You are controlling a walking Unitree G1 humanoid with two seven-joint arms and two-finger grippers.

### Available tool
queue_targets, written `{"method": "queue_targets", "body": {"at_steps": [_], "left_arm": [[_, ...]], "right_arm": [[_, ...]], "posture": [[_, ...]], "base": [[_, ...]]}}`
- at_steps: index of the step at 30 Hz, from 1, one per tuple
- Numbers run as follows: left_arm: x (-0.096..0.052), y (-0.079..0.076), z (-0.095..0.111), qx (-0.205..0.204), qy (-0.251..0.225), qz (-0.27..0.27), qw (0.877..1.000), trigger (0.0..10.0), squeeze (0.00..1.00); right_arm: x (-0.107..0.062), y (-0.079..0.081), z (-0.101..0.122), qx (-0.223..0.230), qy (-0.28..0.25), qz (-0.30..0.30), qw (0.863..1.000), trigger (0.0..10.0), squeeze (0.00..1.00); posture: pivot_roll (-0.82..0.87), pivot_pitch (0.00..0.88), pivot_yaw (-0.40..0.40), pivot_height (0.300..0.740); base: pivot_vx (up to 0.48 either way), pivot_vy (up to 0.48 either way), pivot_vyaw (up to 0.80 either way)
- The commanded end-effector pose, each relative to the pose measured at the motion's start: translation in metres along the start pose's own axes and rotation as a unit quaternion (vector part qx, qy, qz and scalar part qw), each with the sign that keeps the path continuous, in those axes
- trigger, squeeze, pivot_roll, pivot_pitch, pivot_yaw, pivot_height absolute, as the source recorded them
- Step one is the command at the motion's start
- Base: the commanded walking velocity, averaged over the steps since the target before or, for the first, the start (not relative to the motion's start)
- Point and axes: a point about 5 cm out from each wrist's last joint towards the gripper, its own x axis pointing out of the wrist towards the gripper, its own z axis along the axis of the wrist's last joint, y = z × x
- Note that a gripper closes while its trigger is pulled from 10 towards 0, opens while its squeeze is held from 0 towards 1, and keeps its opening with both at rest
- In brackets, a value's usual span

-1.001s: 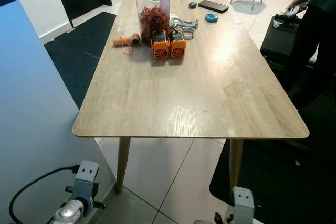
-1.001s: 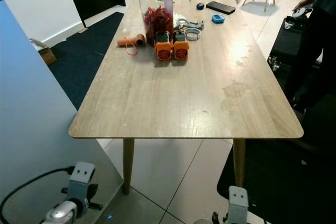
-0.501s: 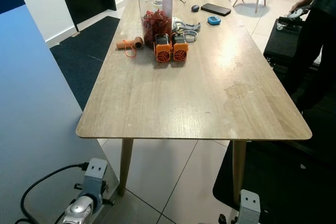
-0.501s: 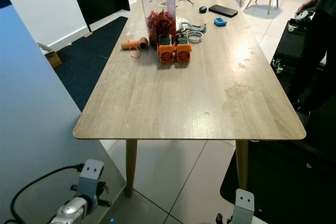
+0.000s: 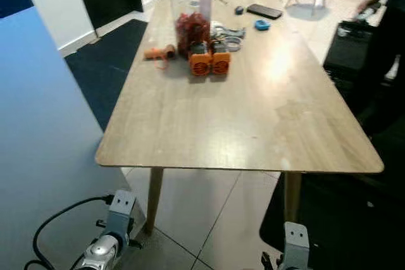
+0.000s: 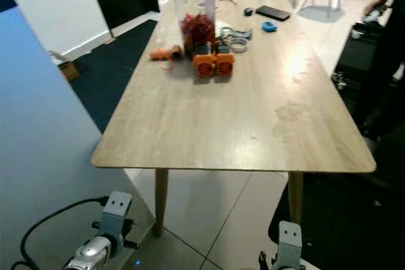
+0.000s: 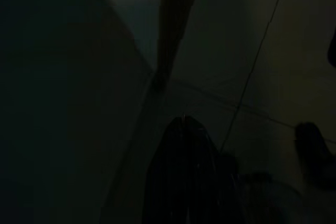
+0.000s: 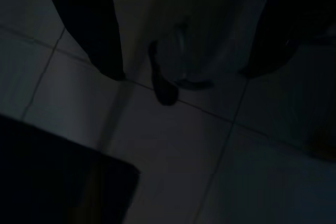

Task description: Hang keys on a hook

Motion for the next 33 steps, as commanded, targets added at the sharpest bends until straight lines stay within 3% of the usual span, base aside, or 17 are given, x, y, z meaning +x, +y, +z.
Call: {"method": "queue_targets", "body": {"at_steps": [1, 10, 22, 33], "left_arm": [[-0.002, 0.002, -0.006, -0.003, 0.008, 0.002, 1.000, 10.0, 0.00], [-0.002, 0.002, -0.002, -0.016, -0.009, -0.010, 1.000, 10.0, 0.00], [-0.003, -0.002, -0.002, -0.003, -0.022, -0.023, 0.999, 10.0, 0.00], [-0.004, 0.002, 0.000, -0.002, -0.032, 0.004, 0.999, 10.0, 0.00]], "right_arm": [[0.001, 0.005, 0.003, -0.009, -0.008, 0.013, 1.000, 10.0, 0.00], [0.002, 0.014, 0.010, -0.028, -0.021, 0.037, 0.999, 10.0, 0.00], [0.003, 0.014, 0.012, -0.034, -0.025, 0.042, 0.998, 10.0, 0.00], [0.004, 0.016, 0.017, -0.038, -0.027, 0.047, 0.998, 10.0, 0.00]], "posture": [[0.04, 0.053, 0.007, 0.740], [0.04, 0.060, -0.016, 0.740], [0.05, 0.056, -0.022, 0.740], [0.06, 0.058, -0.030, 0.740]], "base": [[0.000, 0.000, 0.80], [0.000, 0.000, 0.80], [0.000, 0.000, 0.80], [0.000, 0.000, 0.80]]}}
